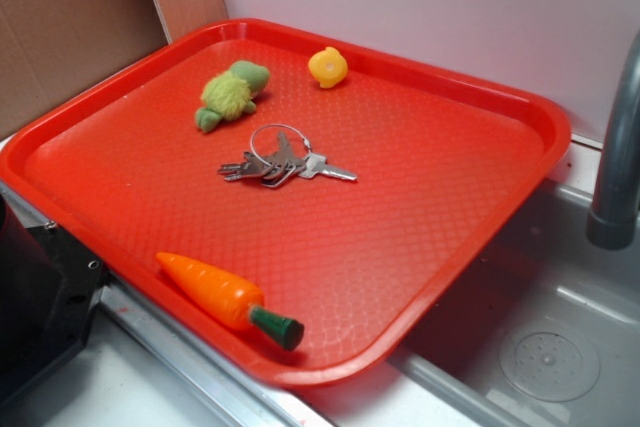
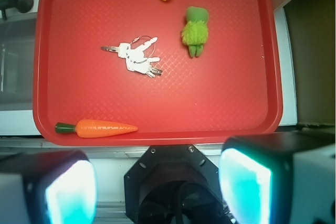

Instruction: Grab the green animal.

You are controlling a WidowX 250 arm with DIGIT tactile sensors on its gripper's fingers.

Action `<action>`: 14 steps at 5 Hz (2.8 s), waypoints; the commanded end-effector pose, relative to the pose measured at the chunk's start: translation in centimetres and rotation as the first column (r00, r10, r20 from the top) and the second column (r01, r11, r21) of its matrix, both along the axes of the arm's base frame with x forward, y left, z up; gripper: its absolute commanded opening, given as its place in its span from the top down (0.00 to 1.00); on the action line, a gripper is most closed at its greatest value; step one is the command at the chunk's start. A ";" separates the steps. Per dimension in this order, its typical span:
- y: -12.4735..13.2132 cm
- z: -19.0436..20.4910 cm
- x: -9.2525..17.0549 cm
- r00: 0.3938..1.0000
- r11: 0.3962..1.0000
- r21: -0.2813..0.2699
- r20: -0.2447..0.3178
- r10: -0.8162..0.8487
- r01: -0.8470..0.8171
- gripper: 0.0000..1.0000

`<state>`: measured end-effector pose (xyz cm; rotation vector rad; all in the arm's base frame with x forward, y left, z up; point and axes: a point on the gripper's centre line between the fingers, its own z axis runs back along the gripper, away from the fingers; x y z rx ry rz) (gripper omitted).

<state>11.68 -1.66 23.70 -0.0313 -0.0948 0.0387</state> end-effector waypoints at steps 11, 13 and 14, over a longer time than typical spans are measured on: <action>7.7 -19.1 14.6 0.906 0.904 0.098 0.125 0.404 -0.416 0.00; 8.2 -21.3 15.1 0.910 0.906 0.095 0.104 0.402 -0.412 0.55; 8.3 -21.5 15.2 0.906 0.902 0.098 0.102 0.412 -0.421 1.00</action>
